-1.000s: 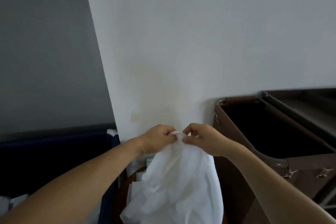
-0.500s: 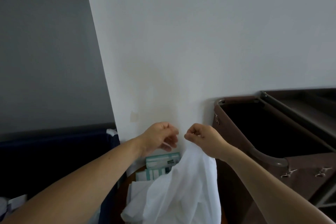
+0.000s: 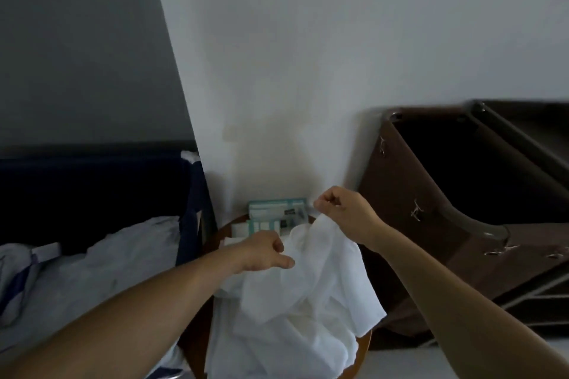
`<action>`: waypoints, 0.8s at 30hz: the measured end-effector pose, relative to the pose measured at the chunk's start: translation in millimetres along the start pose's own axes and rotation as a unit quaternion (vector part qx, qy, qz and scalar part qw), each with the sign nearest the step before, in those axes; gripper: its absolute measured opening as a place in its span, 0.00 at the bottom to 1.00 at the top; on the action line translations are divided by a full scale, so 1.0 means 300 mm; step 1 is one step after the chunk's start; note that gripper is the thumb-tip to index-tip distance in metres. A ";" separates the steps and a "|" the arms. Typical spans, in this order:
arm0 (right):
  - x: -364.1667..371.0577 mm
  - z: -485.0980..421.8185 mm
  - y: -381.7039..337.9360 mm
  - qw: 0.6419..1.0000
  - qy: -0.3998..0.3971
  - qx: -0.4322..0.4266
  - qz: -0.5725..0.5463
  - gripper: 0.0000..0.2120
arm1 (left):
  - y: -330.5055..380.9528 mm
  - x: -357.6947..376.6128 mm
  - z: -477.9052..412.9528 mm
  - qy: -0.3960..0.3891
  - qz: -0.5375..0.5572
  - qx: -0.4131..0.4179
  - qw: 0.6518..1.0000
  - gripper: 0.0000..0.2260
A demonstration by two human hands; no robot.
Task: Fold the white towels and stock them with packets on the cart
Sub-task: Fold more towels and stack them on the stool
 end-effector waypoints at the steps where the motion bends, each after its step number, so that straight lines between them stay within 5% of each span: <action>1: 0.010 -0.001 0.008 1.000 -0.002 0.003 -0.003 0.10 | -0.018 0.041 -0.015 -0.009 -0.010 -0.010 1.000 0.26; 9: 0.070 0.030 0.043 0.982 -0.066 0.045 -0.174 0.09 | -0.055 0.284 -0.166 0.035 -0.072 -0.007 0.997 0.35; 13: 0.076 0.051 0.064 0.938 -0.116 0.067 -0.320 0.03 | -0.055 0.334 -0.219 0.087 -0.067 0.010 0.994 0.27; 20: 0.023 0.067 0.136 0.978 -0.135 0.012 -0.161 0.15 | -0.131 0.266 -0.187 -0.041 0.045 0.023 0.998 0.17; 24: -0.063 0.048 0.137 0.975 -0.073 0.015 -0.211 0.10 | -0.204 0.114 -0.125 -0.049 0.214 -0.035 0.975 0.13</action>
Point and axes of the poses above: each hand's wrist, its own z-axis away from the middle knuckle, its own x-axis out of the palm, y = z × x, the point moved 9 cm from there along -z, towards the middle knuckle, and after that the axes turned 13 degrees about z, right-handed, at the moved point
